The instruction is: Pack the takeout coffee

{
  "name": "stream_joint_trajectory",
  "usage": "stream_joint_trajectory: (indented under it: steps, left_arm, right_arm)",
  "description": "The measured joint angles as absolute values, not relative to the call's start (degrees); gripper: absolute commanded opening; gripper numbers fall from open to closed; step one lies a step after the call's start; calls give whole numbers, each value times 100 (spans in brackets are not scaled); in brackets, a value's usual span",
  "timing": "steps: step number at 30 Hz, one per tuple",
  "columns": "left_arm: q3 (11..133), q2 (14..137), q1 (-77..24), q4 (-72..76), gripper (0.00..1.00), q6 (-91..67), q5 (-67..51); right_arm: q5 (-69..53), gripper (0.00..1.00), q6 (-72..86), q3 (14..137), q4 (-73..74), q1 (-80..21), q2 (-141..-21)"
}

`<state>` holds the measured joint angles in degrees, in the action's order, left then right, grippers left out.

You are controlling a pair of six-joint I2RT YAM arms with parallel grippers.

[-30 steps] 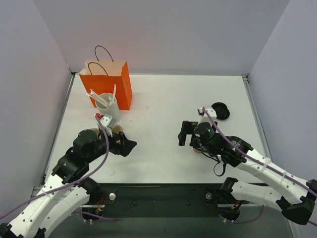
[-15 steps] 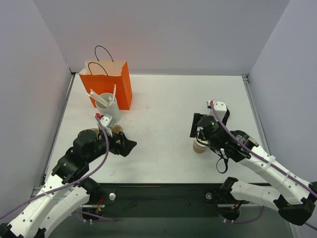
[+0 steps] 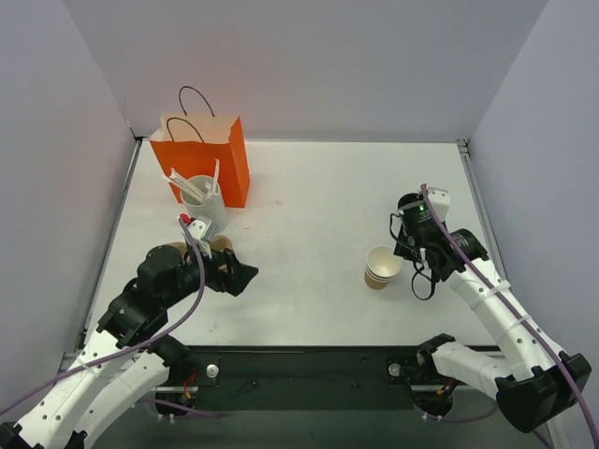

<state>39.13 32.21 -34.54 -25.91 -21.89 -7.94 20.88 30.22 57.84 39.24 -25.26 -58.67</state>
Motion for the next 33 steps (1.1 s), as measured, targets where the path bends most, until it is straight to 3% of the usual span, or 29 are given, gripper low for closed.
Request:
stream_joint_trajectory:
  steps: [21, 33]
  left_arm:
    - [3913, 3216, -3485, -2593, 97, -2189, -794]
    - [3913, 3218, -3485, -2593, 97, -2191, -797]
  right_arm:
    - [1328, 30, 3057, 4899, 3529, -2359, -6034]
    - [1214, 20, 3131, 4786, 3376, -2355, -6034]
